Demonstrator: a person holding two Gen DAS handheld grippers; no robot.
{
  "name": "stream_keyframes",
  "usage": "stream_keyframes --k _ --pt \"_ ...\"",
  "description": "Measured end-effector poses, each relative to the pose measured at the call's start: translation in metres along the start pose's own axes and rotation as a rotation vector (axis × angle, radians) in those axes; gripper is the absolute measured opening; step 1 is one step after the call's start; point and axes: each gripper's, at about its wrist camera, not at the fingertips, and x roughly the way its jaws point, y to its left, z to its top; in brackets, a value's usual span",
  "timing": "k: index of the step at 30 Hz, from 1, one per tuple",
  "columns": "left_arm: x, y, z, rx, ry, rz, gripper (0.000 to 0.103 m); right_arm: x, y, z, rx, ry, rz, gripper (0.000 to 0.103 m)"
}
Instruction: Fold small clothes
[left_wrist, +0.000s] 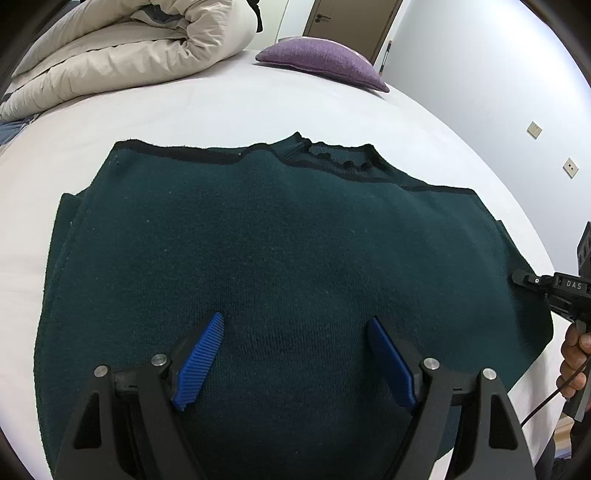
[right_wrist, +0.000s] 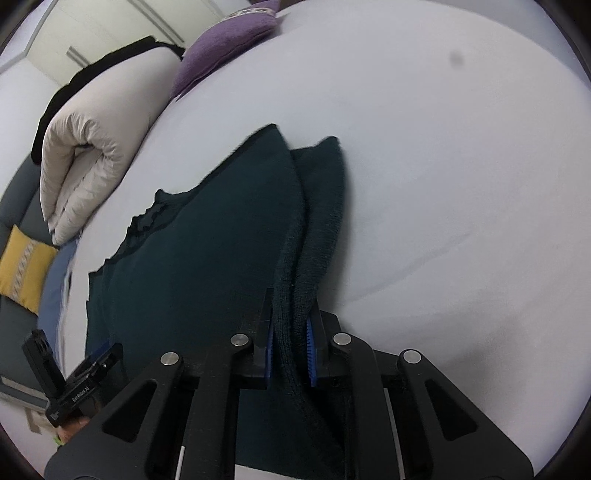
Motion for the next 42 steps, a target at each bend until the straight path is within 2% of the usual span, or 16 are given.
stream_keyframes --k 3,7,11,14,16,19,25,30,35,36,38,40,42 --pt "-0.001 0.001 0.000 -0.008 -0.003 -0.014 0.081 -0.010 0.026 0.002 -0.061 0.000 -0.008 0.011" --pt "-0.004 0.009 0.001 -0.040 -0.008 -0.059 0.081 -0.024 0.081 0.001 -0.171 0.004 0.012 0.011" --pt "-0.011 0.023 0.004 -0.118 -0.016 -0.143 0.080 -0.023 0.142 -0.011 -0.289 0.039 0.050 0.011" --pt "-0.021 0.043 0.007 -0.239 -0.038 -0.244 0.079 -0.003 0.178 -0.032 -0.396 0.084 0.033 0.011" --pt "-0.026 0.053 0.008 -0.302 -0.052 -0.295 0.079 0.021 0.181 -0.040 -0.384 0.134 0.032 0.011" --pt "-0.028 0.058 0.012 -0.353 -0.052 -0.376 0.079 0.041 0.178 -0.048 -0.343 0.160 0.045 0.011" --pt "-0.013 0.034 0.035 -0.360 -0.005 -0.489 0.080 0.030 0.178 -0.055 -0.365 0.125 0.052 0.011" --pt "0.014 0.006 0.054 -0.332 0.095 -0.494 0.080 0.019 0.184 -0.064 -0.398 0.100 0.058 0.011" --pt "0.031 -0.005 0.067 -0.332 0.149 -0.507 0.080 0.013 0.186 -0.071 -0.420 0.096 0.063 0.011" --pt "0.034 -0.007 0.069 -0.334 0.154 -0.513 0.075 0.015 0.187 -0.071 -0.419 0.098 0.064 0.011" --pt "0.037 -0.008 0.068 -0.335 0.175 -0.529 0.056 0.017 0.186 -0.073 -0.418 0.100 0.064 0.012" --pt "0.046 -0.012 0.068 -0.335 0.213 -0.546 0.023 0.024 0.190 -0.071 -0.420 0.110 0.066 0.012" --pt "0.052 -0.014 0.066 -0.344 0.227 -0.553 0.018 0.024 0.189 -0.074 -0.424 0.117 0.065 0.017"
